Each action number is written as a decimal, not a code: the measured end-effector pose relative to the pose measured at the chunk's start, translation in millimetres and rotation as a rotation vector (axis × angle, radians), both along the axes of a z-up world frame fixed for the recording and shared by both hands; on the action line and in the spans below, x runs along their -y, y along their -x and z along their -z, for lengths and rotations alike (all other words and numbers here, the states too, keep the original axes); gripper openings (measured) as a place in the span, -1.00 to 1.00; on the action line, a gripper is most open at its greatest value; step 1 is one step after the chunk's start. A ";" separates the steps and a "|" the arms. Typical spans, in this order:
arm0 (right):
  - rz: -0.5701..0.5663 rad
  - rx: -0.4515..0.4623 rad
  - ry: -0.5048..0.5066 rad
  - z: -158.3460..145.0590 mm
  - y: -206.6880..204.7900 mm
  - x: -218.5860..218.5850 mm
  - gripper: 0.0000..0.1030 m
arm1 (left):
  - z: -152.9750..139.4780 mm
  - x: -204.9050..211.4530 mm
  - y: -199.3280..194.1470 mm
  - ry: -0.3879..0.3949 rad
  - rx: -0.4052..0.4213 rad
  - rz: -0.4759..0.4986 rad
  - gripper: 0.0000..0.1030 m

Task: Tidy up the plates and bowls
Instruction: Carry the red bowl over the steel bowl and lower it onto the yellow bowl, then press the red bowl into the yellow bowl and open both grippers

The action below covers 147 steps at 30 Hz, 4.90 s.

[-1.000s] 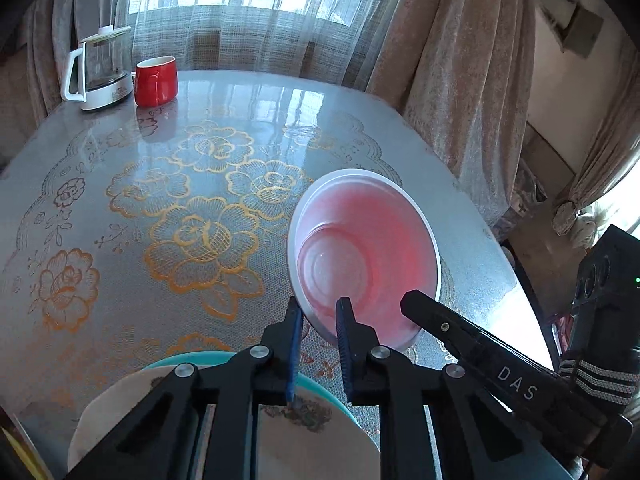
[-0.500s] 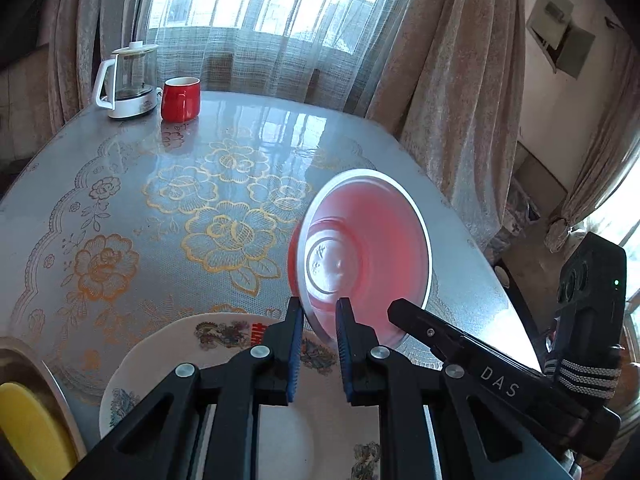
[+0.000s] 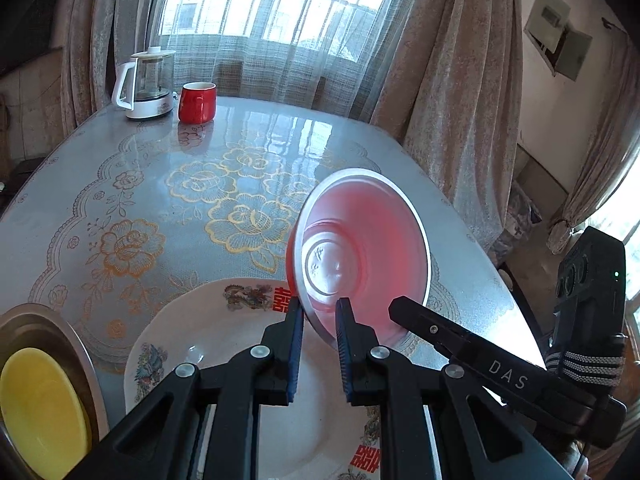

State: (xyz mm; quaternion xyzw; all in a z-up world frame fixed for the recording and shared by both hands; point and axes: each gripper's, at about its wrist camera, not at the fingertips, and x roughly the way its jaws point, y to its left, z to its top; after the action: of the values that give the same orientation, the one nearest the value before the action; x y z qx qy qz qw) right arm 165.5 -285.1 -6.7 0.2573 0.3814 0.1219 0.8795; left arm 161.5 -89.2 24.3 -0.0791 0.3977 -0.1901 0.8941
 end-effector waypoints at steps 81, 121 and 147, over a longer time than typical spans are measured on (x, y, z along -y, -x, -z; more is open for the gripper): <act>-0.547 -0.007 0.286 10.8 21.5 -247.7 -0.44 | 57.7 -243.5 105.4 0.052 -0.145 -0.413 -0.68; -0.559 0.010 0.354 18.4 12.2 -260.1 -0.60 | 58.2 -236.8 92.5 -0.078 -0.103 -0.455 -0.56; -0.533 0.062 0.308 14.7 26.0 -244.2 -0.62 | 53.7 -229.3 106.0 -0.120 -0.066 -0.485 -0.56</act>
State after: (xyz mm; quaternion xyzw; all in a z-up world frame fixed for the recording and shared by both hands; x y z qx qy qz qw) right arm 139.5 -41.0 -21.4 0.0079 0.4226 0.2968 0.8563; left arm 55.5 140.1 -29.4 -0.1251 0.4066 0.0566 0.9032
